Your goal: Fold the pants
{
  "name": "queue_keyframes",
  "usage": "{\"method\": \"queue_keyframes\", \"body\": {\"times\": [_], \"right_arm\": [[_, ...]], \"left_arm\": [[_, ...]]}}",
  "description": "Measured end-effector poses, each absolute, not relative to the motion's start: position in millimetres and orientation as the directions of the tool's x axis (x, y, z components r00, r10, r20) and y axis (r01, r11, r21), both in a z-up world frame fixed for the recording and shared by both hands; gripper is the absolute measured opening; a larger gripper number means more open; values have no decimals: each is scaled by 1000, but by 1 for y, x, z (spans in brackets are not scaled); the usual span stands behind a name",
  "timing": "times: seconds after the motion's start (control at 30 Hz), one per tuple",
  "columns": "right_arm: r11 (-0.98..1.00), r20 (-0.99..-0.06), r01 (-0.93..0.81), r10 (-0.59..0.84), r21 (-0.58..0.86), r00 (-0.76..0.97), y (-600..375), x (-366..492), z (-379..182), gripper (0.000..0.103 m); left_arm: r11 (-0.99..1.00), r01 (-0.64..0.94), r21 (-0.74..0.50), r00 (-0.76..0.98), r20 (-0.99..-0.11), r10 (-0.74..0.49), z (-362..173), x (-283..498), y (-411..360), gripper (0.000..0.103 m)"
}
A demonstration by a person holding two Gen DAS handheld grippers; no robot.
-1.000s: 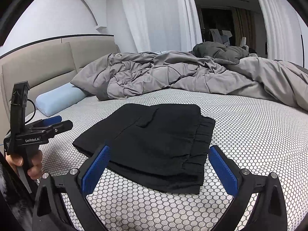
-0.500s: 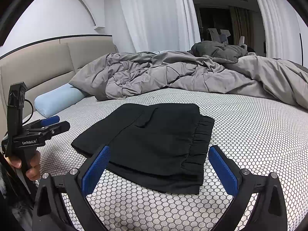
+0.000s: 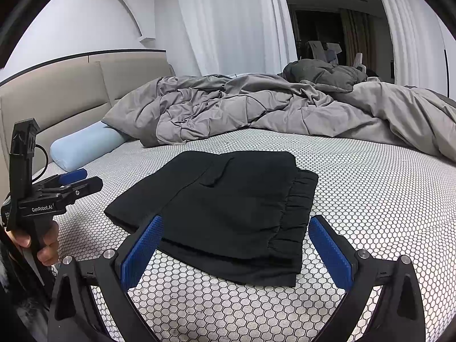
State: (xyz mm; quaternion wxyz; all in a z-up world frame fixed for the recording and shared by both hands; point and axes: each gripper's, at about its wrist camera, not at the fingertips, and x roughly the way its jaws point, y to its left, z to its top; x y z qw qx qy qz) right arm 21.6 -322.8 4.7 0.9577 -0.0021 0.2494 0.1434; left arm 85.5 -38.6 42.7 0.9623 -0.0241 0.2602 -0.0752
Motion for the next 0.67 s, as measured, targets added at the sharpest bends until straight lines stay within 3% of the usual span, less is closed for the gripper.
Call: {"method": "queue_keyframes", "body": {"times": [0.67], "right_arm": [[958,-481,-279,278,71,832,-325,23,2,103]], "left_arm": [[987,137,-81,858,-489,-159,42,90,-34,102]]}}
